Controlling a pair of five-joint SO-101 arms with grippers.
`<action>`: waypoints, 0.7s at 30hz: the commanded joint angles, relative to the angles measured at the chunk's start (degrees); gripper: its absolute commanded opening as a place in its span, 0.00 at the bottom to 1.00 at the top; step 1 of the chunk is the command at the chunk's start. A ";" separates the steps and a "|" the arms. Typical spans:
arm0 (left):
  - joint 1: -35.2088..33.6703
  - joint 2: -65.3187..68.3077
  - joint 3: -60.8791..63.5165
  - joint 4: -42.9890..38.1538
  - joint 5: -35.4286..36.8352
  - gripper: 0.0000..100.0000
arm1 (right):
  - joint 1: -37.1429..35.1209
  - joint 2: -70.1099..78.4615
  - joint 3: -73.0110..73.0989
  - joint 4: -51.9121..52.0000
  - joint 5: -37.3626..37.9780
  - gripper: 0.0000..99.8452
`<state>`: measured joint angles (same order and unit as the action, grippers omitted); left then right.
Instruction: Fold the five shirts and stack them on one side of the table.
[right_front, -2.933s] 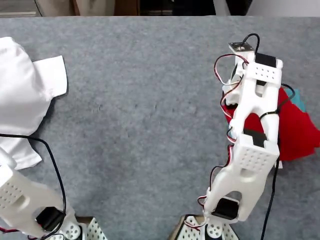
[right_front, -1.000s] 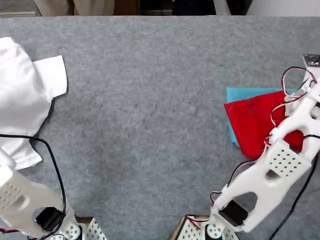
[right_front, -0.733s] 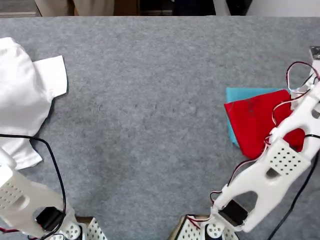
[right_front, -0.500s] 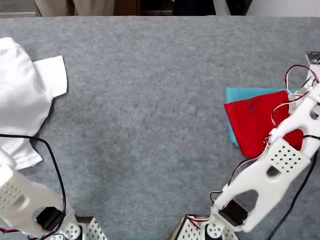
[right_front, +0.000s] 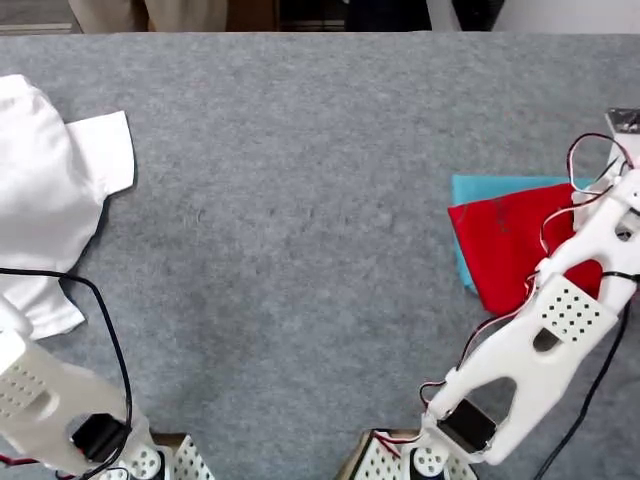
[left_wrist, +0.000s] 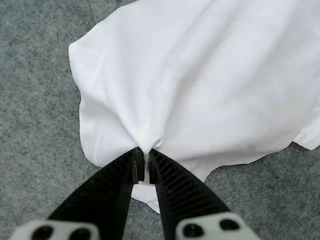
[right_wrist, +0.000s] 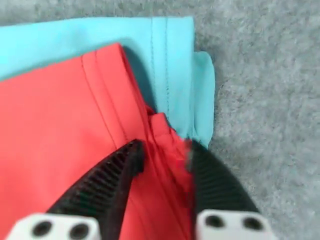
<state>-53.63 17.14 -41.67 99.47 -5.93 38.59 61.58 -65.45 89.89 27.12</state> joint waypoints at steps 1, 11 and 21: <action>-0.44 -0.57 -0.62 0.00 -0.53 0.02 | 1.27 0.48 -1.98 0.35 0.44 0.09; -0.44 -0.57 -0.53 0.00 -0.53 0.02 | 2.07 0.66 -10.59 2.90 0.09 0.01; -0.35 -0.57 -0.26 0.00 -0.53 0.02 | 1.71 0.75 -18.15 5.63 0.09 0.00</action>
<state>-53.63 17.14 -41.67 99.47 -5.93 39.65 62.81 -80.31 95.34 27.21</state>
